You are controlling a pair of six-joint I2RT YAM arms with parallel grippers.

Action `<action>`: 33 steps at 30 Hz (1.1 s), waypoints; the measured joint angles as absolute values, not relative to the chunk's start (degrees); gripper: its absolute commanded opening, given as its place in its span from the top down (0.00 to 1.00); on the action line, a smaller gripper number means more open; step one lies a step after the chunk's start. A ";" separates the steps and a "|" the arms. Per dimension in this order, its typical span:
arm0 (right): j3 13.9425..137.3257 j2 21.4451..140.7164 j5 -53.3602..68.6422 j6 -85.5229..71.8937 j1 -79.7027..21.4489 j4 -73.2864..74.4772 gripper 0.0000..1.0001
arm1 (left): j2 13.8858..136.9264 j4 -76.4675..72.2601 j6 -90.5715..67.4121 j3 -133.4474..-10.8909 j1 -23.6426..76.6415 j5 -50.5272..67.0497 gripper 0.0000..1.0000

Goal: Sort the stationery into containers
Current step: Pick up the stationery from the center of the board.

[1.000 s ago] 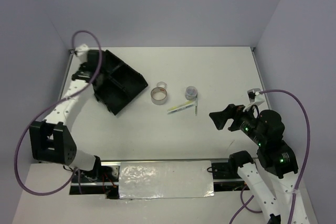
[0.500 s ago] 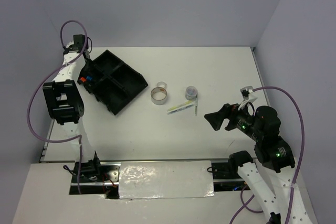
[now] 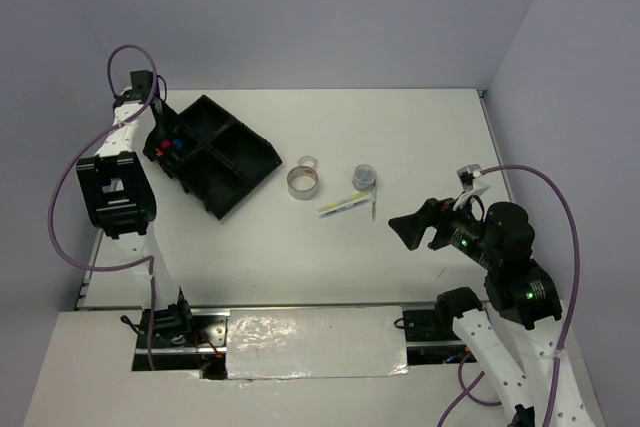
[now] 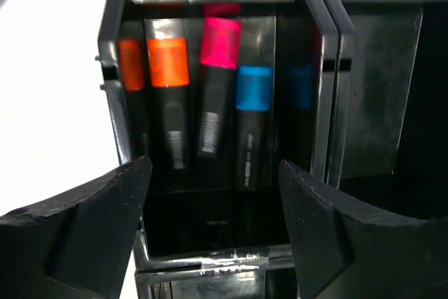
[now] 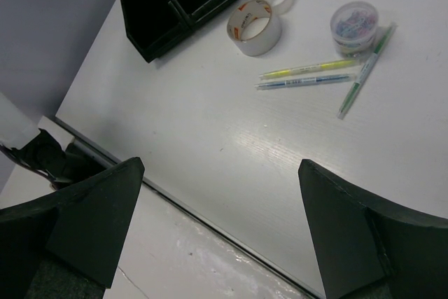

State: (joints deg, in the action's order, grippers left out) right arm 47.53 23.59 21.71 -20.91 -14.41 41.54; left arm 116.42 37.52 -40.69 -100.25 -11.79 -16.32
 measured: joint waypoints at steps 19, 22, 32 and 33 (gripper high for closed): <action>45.91 22.92 21.91 -21.12 -14.48 40.29 0.00 | 104.81 26.96 -29.87 -92.97 30.55 -11.33 0.22; 45.56 22.92 22.04 -21.15 -14.48 40.25 0.00 | 106.85 28.23 -30.00 -91.22 33.76 -13.58 0.28; 45.36 22.55 22.13 -21.15 -14.48 40.12 0.00 | 109.56 28.27 -30.35 -84.20 35.00 -16.86 0.41; 45.36 22.55 22.13 -21.15 -14.48 40.07 0.00 | 109.56 28.21 -30.37 -83.66 34.96 -17.15 0.41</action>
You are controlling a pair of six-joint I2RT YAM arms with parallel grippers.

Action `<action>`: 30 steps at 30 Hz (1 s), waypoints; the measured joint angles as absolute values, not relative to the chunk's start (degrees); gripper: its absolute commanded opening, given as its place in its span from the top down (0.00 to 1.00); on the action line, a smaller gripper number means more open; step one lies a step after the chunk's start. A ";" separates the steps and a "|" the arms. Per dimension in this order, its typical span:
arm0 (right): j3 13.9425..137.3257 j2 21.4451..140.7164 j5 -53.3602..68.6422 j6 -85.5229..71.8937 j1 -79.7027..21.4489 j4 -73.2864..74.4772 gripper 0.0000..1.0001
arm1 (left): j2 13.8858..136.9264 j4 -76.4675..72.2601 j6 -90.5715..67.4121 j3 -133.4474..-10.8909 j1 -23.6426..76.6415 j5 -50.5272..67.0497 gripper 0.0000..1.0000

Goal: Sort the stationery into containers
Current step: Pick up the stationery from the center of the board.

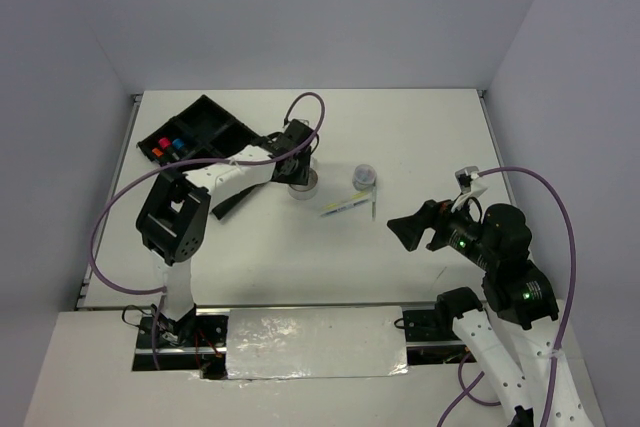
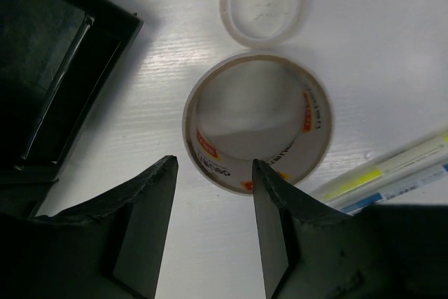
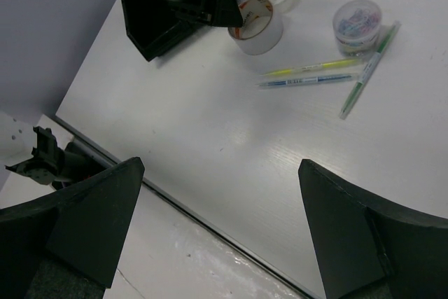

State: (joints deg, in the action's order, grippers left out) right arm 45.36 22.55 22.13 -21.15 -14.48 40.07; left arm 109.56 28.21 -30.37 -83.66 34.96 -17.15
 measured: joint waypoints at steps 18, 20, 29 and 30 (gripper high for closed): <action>44.51 22.79 22.15 -21.15 -14.48 39.55 0.00 | 112.05 24.60 -31.11 -79.85 32.49 -17.21 0.77; 44.51 22.92 22.13 -21.15 -14.48 39.55 0.00 | 112.12 24.36 -31.24 -79.50 32.38 -17.08 0.89; 44.51 23.92 22.13 -21.17 -14.48 39.11 0.00 | 106.28 29.52 -31.57 -79.70 32.18 -18.02 1.00; 44.51 24.12 22.13 -21.17 -14.48 38.89 0.00 | 105.21 30.89 -31.55 -81.10 32.01 -18.48 1.00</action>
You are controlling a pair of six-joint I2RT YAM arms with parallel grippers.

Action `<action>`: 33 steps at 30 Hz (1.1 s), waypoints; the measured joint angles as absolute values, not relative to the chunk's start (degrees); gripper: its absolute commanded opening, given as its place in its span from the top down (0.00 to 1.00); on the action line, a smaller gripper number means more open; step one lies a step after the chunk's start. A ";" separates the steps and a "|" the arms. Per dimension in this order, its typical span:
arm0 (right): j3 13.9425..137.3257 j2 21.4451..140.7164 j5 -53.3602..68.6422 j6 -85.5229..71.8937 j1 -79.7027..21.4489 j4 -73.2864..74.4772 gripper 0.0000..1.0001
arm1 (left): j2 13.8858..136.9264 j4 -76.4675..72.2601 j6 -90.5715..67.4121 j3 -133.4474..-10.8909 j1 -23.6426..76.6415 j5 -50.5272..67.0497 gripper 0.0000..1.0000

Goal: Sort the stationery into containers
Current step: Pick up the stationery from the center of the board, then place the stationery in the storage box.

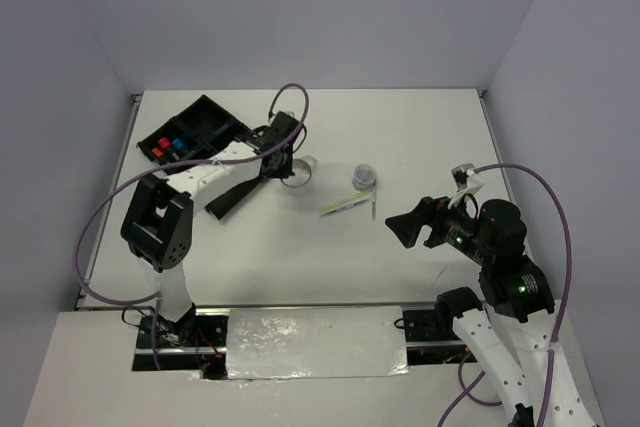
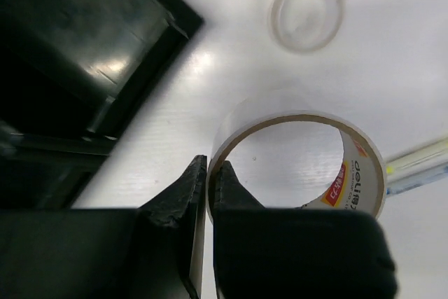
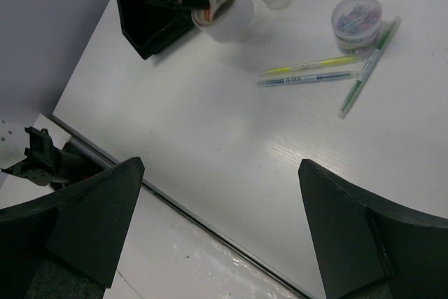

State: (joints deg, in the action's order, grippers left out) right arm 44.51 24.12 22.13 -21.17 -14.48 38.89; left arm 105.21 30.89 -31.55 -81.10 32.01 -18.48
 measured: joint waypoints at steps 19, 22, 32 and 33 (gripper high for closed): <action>43.51 24.56 22.94 -21.28 -15.57 37.21 0.00 | 125.25 43.38 -31.66 -124.62 1.69 -23.88 0.89; 43.51 24.49 21.85 -21.12 -16.36 37.39 0.00 | 126.61 44.25 -31.66 -124.62 -0.95 -23.16 0.87; 43.53 24.62 20.36 -21.10 -17.06 37.71 0.00 | 128.16 43.11 -31.64 -124.09 -2.70 -21.98 0.85; 43.53 24.62 20.32 -21.10 -17.10 37.74 0.00 | 128.46 43.05 -31.66 -124.09 -2.70 -21.87 0.83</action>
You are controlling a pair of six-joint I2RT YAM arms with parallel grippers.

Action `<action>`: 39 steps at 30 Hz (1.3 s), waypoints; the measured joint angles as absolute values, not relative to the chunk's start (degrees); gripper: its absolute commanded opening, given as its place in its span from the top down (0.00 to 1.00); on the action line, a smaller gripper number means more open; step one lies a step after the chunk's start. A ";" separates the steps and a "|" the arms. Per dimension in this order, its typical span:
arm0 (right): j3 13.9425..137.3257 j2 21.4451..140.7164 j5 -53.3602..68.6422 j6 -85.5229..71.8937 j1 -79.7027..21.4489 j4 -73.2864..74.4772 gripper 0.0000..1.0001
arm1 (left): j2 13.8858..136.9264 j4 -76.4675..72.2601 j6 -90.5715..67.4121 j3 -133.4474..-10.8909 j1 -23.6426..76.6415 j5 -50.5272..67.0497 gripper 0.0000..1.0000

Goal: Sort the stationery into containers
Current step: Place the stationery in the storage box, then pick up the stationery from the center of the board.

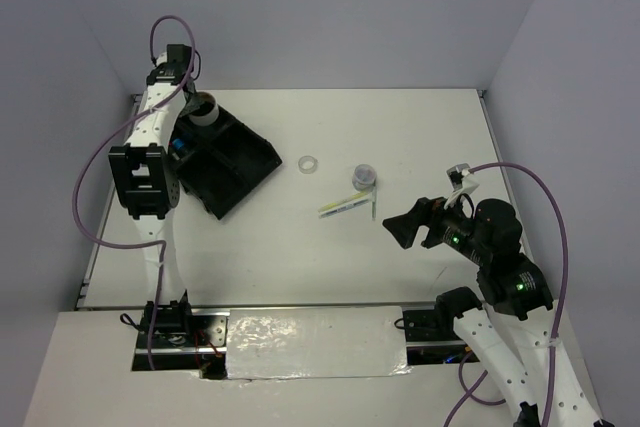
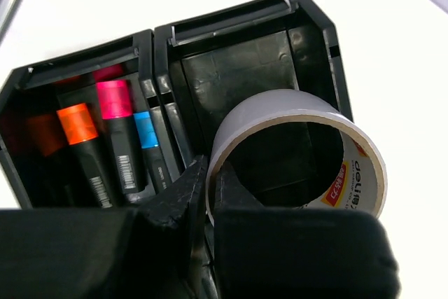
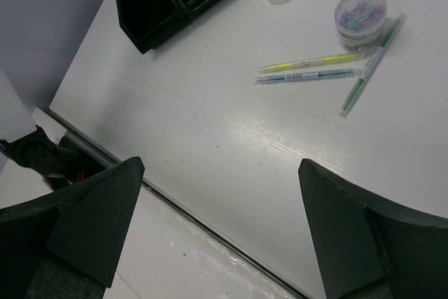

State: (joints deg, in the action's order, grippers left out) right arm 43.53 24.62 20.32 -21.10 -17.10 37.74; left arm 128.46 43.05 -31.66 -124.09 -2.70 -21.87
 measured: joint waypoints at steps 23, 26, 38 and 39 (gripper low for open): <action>43.51 24.86 18.83 -21.08 -18.15 37.76 0.00 | 128.51 40.16 -33.23 -121.25 -3.05 -16.82 0.02; 43.53 24.86 18.79 -21.10 -18.24 37.74 0.00 | 124.27 38.94 -32.60 -119.00 -1.08 -15.11 0.01; 43.55 24.91 18.33 -21.08 -18.24 38.28 0.00 | 110.32 30.20 -28.64 -104.86 31.55 -13.58 0.14; 43.55 24.84 18.20 -21.08 -18.24 38.48 0.00 | 110.39 29.89 -28.77 -102.28 33.21 -13.65 0.15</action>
State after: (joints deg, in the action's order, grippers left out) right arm 43.55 24.84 18.20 -21.08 -18.24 38.48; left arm 110.39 29.89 -28.77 -102.28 33.21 -13.65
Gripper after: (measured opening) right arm 0.997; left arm 0.877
